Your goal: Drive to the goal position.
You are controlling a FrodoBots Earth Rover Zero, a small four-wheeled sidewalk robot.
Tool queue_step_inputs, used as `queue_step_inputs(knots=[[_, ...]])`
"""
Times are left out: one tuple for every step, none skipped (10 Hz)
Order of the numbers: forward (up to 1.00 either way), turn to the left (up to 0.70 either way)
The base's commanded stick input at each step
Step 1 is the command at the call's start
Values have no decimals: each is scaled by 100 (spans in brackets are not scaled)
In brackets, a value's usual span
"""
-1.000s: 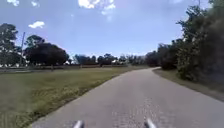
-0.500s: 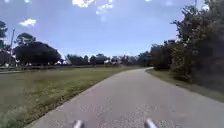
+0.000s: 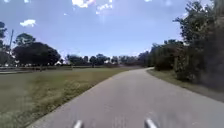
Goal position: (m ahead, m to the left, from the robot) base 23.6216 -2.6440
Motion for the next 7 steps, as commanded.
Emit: queue_step_inputs(knots=[[50,-22],[50,-25],[50,-16],[50,-6],[50,0],[50,0],[50,0]])
